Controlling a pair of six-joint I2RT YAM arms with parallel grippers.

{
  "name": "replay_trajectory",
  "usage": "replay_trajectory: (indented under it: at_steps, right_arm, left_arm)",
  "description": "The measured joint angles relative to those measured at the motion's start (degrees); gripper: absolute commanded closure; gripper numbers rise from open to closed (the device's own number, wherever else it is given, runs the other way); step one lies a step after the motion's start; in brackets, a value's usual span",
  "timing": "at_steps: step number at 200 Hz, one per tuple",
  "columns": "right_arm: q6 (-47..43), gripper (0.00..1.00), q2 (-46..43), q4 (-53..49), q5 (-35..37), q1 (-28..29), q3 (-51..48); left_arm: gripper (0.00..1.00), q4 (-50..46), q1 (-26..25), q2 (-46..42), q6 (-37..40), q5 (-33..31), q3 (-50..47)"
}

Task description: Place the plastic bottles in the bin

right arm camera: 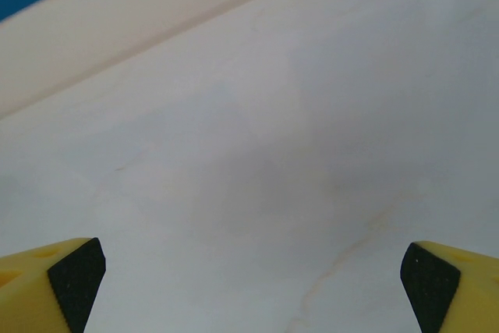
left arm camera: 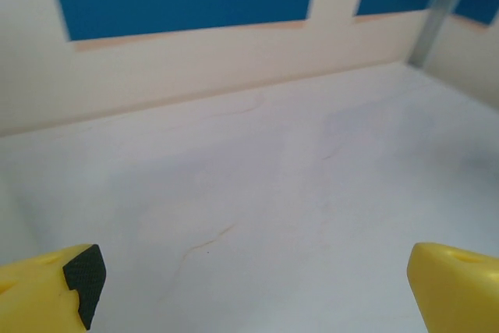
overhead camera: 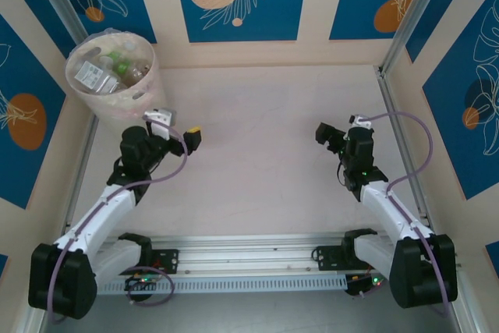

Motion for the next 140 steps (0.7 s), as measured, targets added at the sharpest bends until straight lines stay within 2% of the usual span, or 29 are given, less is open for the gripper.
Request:
replay_trajectory:
  at_steps: [40,77,117,140]
  right_arm:
    - [-1.7,0.00,3.8,3.4,2.8,-5.5,-1.2]
    - [-6.2,0.00,11.2,8.8,1.2,-6.9,-2.3]
    - [-10.6,0.00,17.5,13.5,-4.7,-6.7,-2.3]
    - [-12.9,0.00,18.7,16.3,-6.8,-6.1,-2.3]
  left_arm:
    - [0.00,8.0,0.3,5.4,5.4,-12.8,-7.7]
    - [0.00,12.9,2.5,13.2,6.1,-19.5,-8.1]
    - [0.00,12.2,8.7,20.2,5.6,-17.1,-4.6]
    - [0.00,23.8,10.1,26.2,5.5,-14.4,-7.5]
